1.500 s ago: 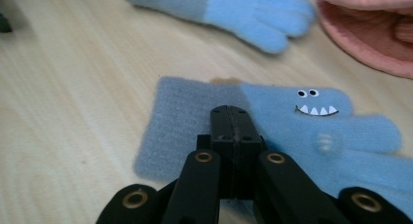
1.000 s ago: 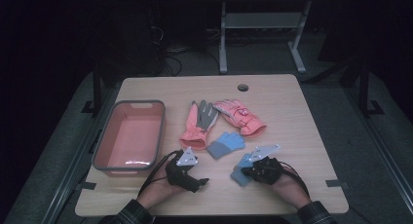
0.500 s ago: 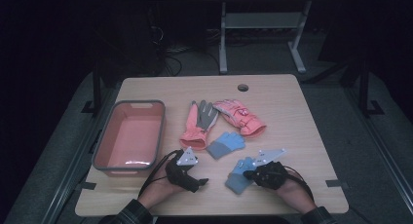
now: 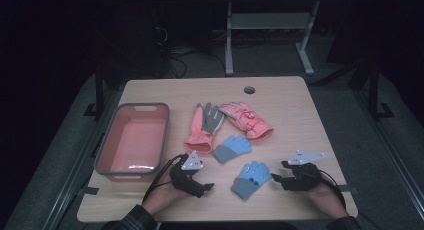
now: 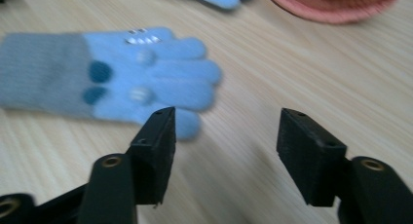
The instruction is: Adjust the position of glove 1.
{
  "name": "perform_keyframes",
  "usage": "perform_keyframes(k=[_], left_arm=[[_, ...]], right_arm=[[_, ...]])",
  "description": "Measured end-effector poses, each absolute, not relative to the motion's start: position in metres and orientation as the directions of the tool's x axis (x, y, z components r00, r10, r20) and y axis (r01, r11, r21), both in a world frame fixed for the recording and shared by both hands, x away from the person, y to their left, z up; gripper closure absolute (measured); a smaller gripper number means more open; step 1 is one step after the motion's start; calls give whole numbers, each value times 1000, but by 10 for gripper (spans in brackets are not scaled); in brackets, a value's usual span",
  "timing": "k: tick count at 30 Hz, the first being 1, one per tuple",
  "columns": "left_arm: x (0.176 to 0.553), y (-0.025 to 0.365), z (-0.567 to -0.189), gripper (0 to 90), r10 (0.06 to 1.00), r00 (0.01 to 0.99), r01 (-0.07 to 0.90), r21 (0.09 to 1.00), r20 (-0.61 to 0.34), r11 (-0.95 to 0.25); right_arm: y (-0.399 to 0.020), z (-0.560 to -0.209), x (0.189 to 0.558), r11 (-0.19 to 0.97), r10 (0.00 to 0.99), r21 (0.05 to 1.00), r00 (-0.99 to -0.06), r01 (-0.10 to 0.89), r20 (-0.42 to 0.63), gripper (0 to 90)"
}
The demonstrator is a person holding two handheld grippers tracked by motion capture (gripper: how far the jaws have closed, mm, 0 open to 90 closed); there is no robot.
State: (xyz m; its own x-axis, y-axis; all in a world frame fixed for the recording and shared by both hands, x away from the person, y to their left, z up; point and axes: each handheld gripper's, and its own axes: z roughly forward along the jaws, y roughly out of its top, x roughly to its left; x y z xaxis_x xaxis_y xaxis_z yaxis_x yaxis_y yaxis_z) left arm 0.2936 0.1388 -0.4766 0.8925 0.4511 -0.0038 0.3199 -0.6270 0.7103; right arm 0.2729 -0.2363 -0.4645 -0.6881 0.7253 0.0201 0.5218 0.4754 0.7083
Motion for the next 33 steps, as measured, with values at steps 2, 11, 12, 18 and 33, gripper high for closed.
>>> perform_keyframes(k=[2,11,12,18,33], left_arm=[[294,139,-477,114,449,894,318,709,-3,-629],[294,137,-471,180,458,889,343,679,-11,-650],[294,136,-470,208,460,888,346,681,-15,-645],[296,134,-460,383,451,891,359,685,-49,-634],[323,107,-438,894,476,879,362,700,-37,-616]], right_arm=[[-243,-468,275,455,739,709,-672,539,36,278],[-251,-478,279,448,767,715,-642,536,1,158],[-251,-479,280,445,769,718,-639,535,-1,155],[-253,-481,282,416,775,722,-631,552,36,133],[-253,-482,282,418,772,723,-634,550,37,123]])
